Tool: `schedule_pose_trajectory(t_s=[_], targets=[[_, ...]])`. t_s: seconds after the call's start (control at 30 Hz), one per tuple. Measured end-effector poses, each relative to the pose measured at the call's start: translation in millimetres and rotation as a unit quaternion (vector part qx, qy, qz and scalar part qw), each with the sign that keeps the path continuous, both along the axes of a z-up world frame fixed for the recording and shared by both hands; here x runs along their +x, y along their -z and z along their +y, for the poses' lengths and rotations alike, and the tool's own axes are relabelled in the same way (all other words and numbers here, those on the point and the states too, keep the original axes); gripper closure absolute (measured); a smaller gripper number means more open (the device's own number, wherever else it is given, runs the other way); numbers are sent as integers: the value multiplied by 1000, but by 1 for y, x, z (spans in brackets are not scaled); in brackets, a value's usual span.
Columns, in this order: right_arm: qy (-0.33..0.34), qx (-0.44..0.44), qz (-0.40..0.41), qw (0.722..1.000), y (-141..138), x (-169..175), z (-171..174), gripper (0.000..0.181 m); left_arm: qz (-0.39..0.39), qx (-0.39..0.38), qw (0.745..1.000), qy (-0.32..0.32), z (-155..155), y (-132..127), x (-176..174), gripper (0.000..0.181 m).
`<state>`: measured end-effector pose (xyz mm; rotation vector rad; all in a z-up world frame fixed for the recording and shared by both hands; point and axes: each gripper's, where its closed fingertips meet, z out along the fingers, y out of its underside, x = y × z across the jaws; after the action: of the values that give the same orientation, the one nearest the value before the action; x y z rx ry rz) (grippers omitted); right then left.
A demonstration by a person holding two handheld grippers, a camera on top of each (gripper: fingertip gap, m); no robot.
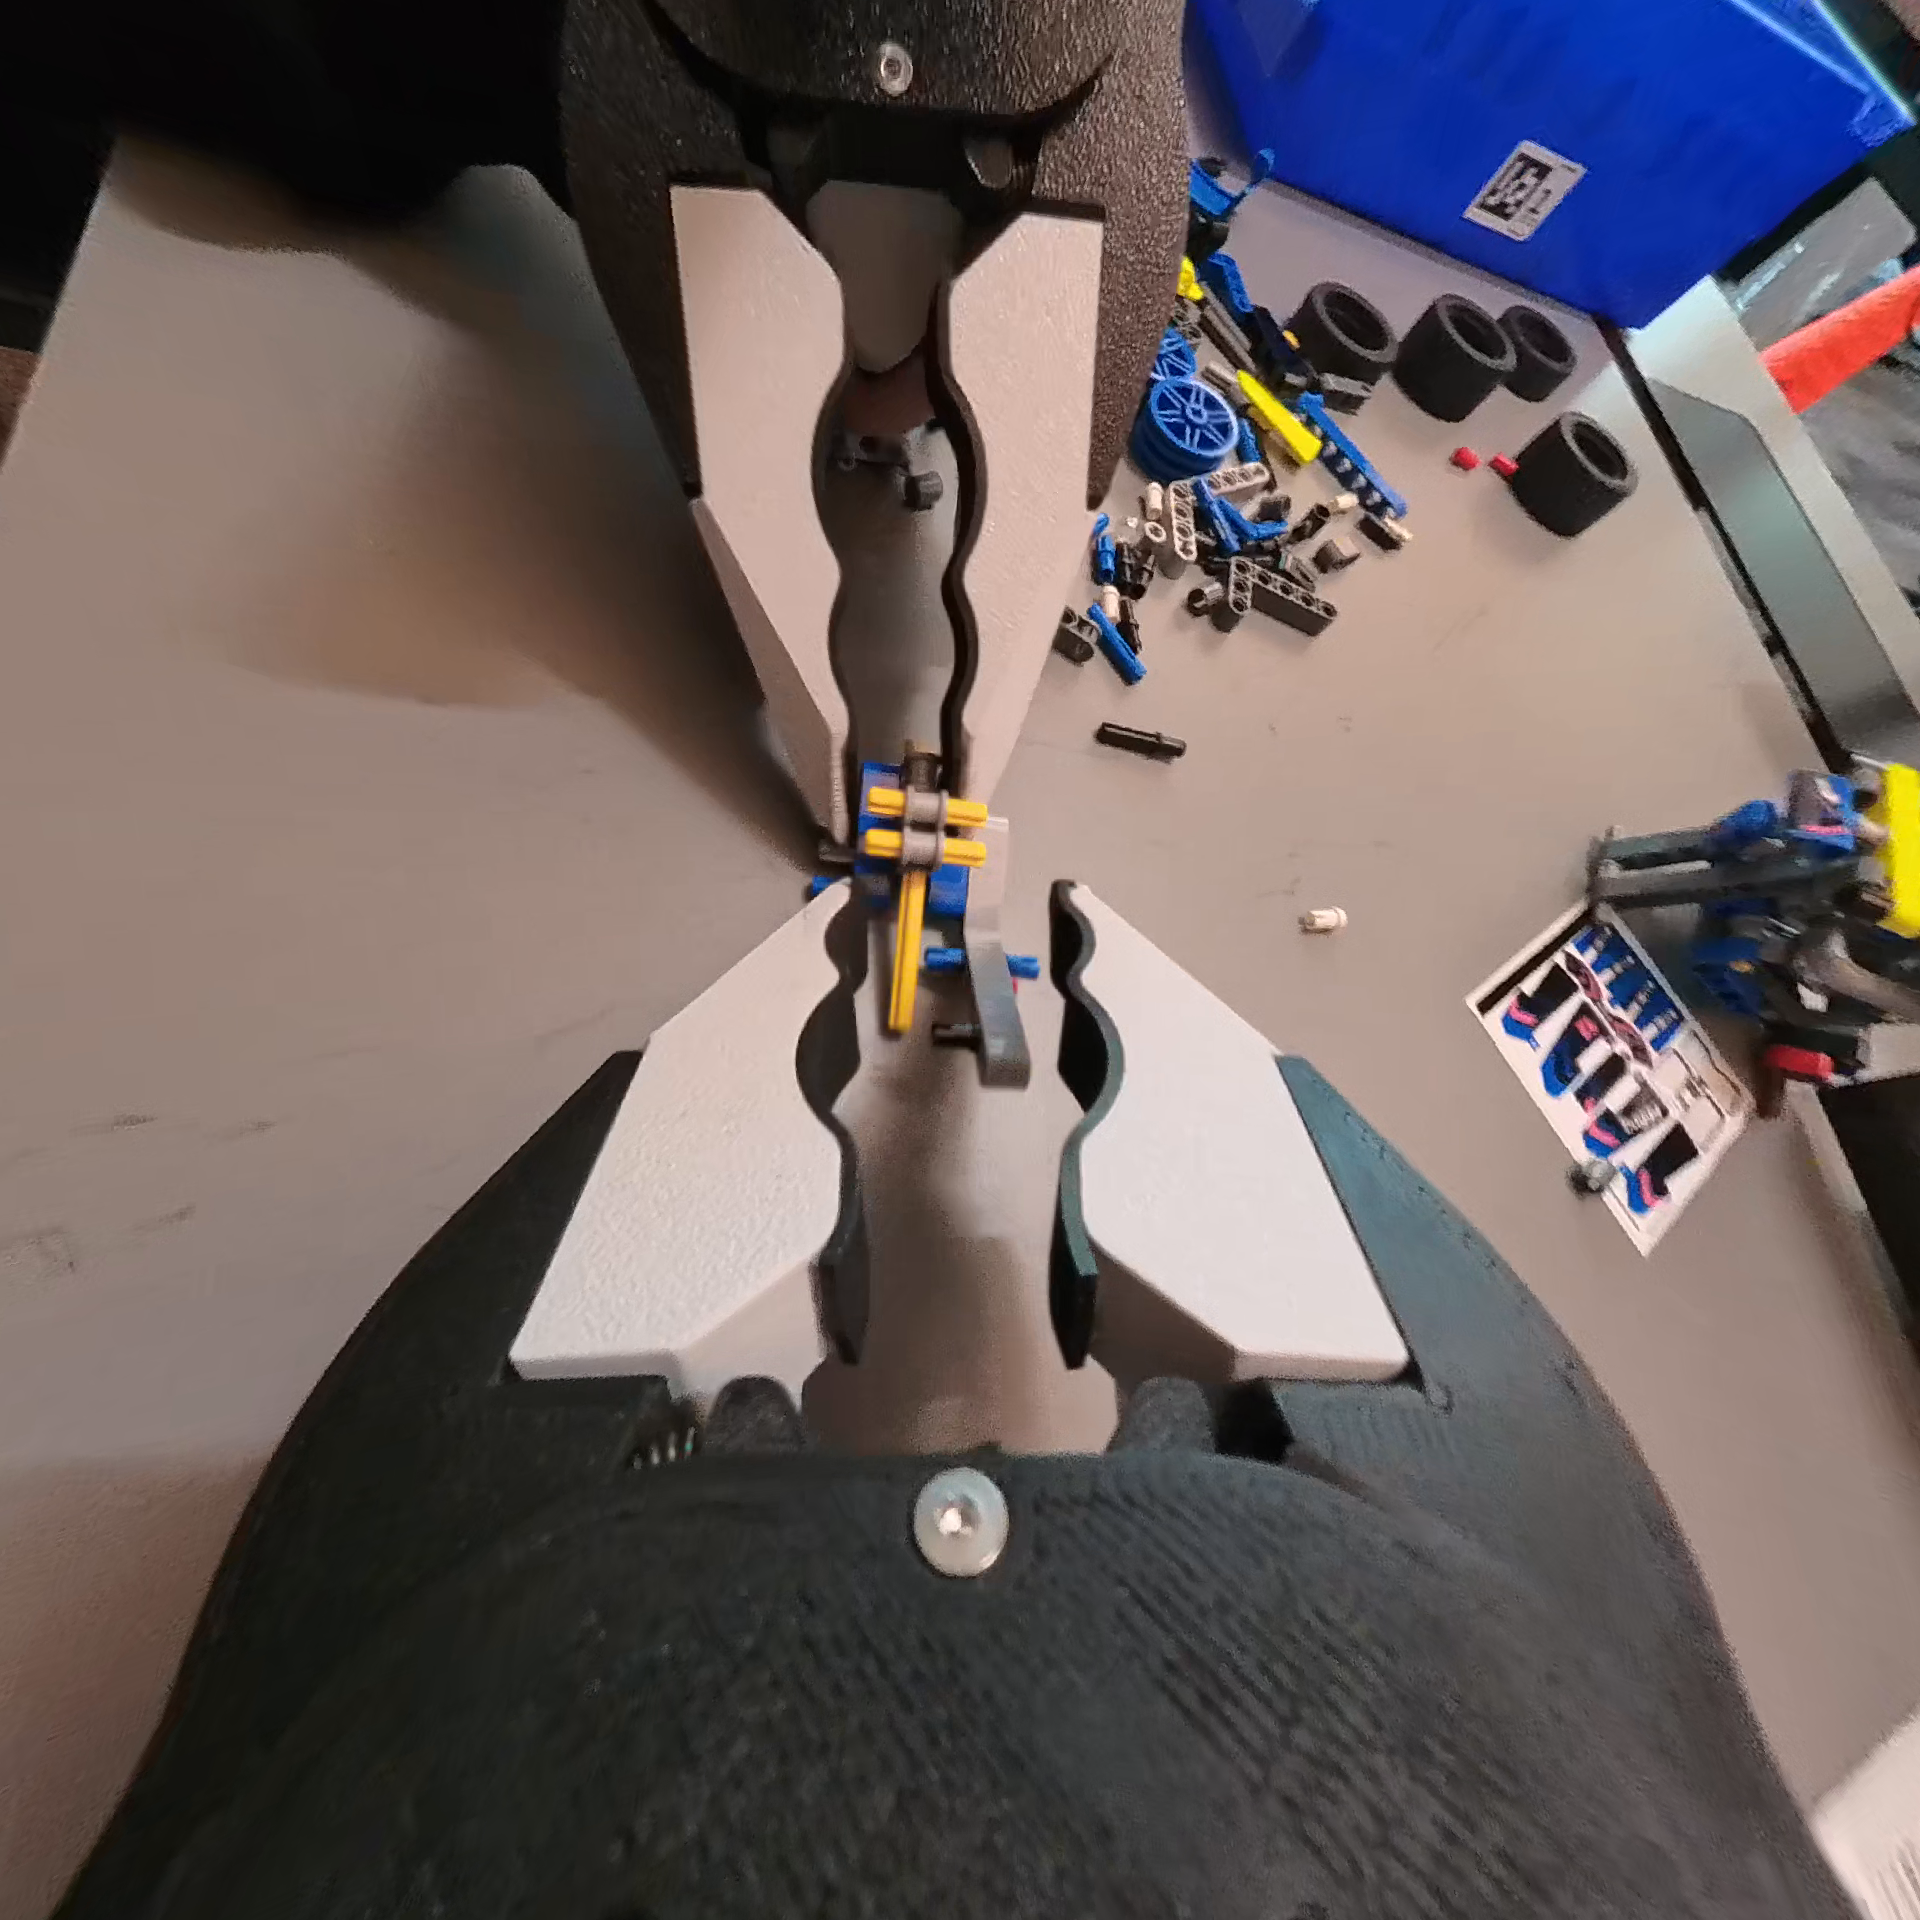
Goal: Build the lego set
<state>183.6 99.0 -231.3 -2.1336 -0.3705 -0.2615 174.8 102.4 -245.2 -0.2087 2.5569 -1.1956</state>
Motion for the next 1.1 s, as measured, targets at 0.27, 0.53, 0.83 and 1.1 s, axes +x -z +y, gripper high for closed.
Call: schedule_pose_trajectory(t_s=[0.27,0.53,0.83,1.1], targets=[[86,-60,29,994,12,2,-30,144,30,-16,999,23,-1,-3,5,167],[142,-34,44,988,11,27,-28,166,19,-6,1000,16,-3,-1,30,164],[162,-6,43,986,2,41,-23,152,5,17,999,-30,2,0,38,152],[202,64,7,977,-51,63,-71,151,-23,-19,989,-143,65,-45,23,142]])
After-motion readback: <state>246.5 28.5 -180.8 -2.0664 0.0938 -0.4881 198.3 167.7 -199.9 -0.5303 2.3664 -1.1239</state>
